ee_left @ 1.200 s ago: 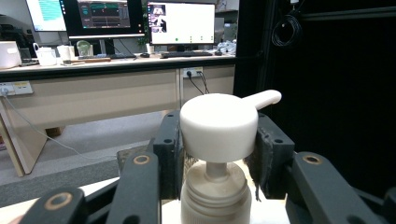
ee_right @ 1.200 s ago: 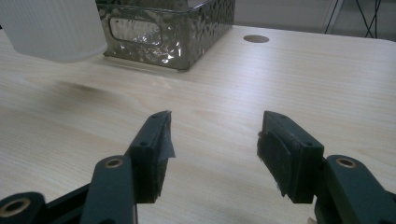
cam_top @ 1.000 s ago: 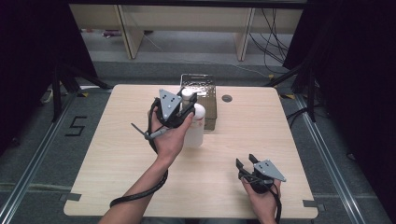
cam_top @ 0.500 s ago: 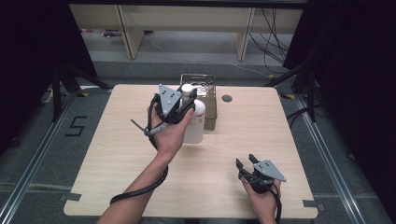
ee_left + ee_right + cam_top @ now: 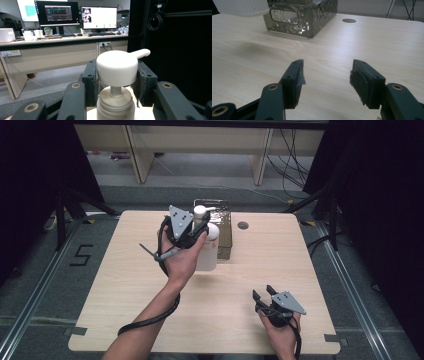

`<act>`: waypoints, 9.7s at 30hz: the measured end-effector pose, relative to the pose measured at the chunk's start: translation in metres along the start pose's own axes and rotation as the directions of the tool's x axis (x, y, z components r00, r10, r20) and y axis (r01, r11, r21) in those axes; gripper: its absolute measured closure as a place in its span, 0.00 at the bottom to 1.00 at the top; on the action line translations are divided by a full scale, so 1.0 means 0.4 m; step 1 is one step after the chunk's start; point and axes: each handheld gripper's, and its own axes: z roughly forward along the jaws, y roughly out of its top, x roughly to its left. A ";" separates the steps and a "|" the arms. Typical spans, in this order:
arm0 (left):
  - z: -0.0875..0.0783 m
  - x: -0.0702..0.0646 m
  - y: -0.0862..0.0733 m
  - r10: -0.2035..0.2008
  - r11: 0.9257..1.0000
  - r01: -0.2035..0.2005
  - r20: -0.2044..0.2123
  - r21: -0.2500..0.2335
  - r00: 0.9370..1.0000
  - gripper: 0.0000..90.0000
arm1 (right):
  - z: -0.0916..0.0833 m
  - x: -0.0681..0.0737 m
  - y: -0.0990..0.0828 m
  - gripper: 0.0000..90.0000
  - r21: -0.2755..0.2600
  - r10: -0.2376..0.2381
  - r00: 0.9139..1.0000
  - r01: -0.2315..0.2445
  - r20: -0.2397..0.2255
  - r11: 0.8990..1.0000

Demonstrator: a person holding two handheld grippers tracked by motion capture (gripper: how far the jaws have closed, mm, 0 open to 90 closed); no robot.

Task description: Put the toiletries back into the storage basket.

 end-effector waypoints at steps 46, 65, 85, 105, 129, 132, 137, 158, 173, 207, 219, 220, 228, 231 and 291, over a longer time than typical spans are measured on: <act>0.055 0.025 0.046 0.018 0.999 -0.019 -0.023 -0.043 1.000 0.66 | -0.001 0.000 0.000 0.49 0.001 0.000 1.000 0.000 -0.004 1.000; 0.082 0.036 0.061 0.020 0.998 -0.022 -0.027 -0.053 0.999 0.66 | -0.001 0.000 0.000 0.49 0.001 -0.008 1.000 0.008 0.004 1.000; 0.113 0.040 0.079 0.022 0.997 -0.024 -0.019 -0.069 1.000 0.66 | 0.000 0.000 0.000 0.49 -0.001 0.001 1.000 -0.001 -0.002 1.000; 0.157 0.050 0.095 0.025 0.997 -0.026 -0.019 -0.072 0.999 0.66 | 0.002 0.001 0.000 0.49 0.006 0.009 1.000 -0.009 -0.014 1.000; 0.218 0.058 0.098 0.032 0.996 -0.033 -0.012 -0.079 0.999 0.66 | -0.002 -0.001 0.002 0.49 0.021 -0.002 1.000 0.002 -0.006 1.000; 0.229 0.061 0.096 0.042 0.996 -0.043 -0.016 -0.076 0.999 0.66 | -0.002 -0.001 0.002 0.48 0.021 -0.002 1.000 0.002 -0.007 1.000; 0.241 0.060 0.090 0.038 0.997 -0.039 -0.019 -0.069 0.999 0.66 | 0.001 -0.003 0.000 0.48 0.008 -0.008 1.000 0.008 -0.008 1.000; 0.279 0.072 0.049 0.050 0.998 -0.051 -0.027 -0.030 0.998 0.66 | 0.002 0.000 -0.001 0.48 0.004 0.007 1.000 -0.007 -0.010 1.000; 0.298 0.083 0.011 0.046 0.999 -0.045 -0.042 0.020 0.998 0.66 | -0.001 0.002 -0.001 0.48 0.013 0.020 1.000 -0.020 -0.007 1.000; 0.310 0.086 -0.066 0.049 0.994 -0.043 -0.057 0.096 0.997 0.66 | -0.001 -0.001 0.000 0.48 0.011 -0.020 1.000 0.020 -0.007 1.000; 0.315 0.088 -0.091 0.055 0.991 -0.047 -0.060 0.122 0.997 0.66 | -0.002 0.000 0.001 0.48 0.015 -0.015 1.000 0.015 -0.010 1.000; 0.315 0.088 -0.091 0.055 0.991 -0.047 -0.060 0.122 0.997 0.66 | -0.002 0.000 0.001 0.48 0.015 -0.015 1.000 0.015 -0.010 1.000; 0.314 0.089 -0.101 0.055 0.990 -0.046 -0.060 0.135 0.997 0.66 | -0.001 0.000 0.001 0.48 0.007 -0.025 1.000 0.025 -0.007 1.000; 0.314 0.091 -0.103 0.052 0.990 -0.043 -0.061 0.136 0.997 0.66 | -0.002 0.003 0.001 0.48 0.020 0.002 1.000 -0.001 -0.018 1.000; 0.278 0.100 -0.101 0.038 0.986 -0.028 -0.056 0.165 0.998 0.65 | 0.004 0.005 0.000 0.48 0.011 -0.014 1.000 0.014 -0.012 1.000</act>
